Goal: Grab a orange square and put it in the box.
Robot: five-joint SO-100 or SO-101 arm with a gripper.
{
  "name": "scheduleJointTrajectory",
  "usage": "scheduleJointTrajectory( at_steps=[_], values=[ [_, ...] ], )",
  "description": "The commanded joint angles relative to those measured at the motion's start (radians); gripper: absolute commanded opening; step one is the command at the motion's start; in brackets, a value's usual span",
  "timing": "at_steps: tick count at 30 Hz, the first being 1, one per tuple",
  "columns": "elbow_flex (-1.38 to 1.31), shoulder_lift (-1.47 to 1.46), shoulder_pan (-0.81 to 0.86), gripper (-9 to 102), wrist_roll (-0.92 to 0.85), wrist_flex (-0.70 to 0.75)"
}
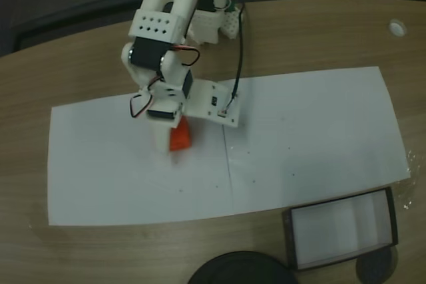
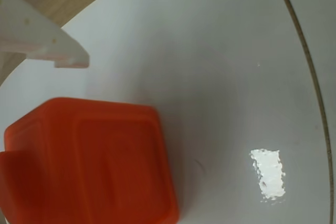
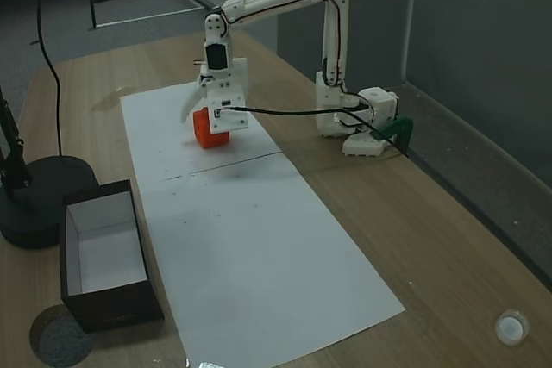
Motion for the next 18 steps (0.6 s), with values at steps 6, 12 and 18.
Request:
scheduleJointTrajectory(
  at_steps=[6, 12, 18],
  values=[
    [-0.055, -0.008, -0.009, 36, -0.006, -0.009],
    [-0.057, -0.017, -0.011, 7, -0.031, -0.064],
    [-0.109, 0.02, -0.103, 8, -0.021, -0.051]
  ],
)
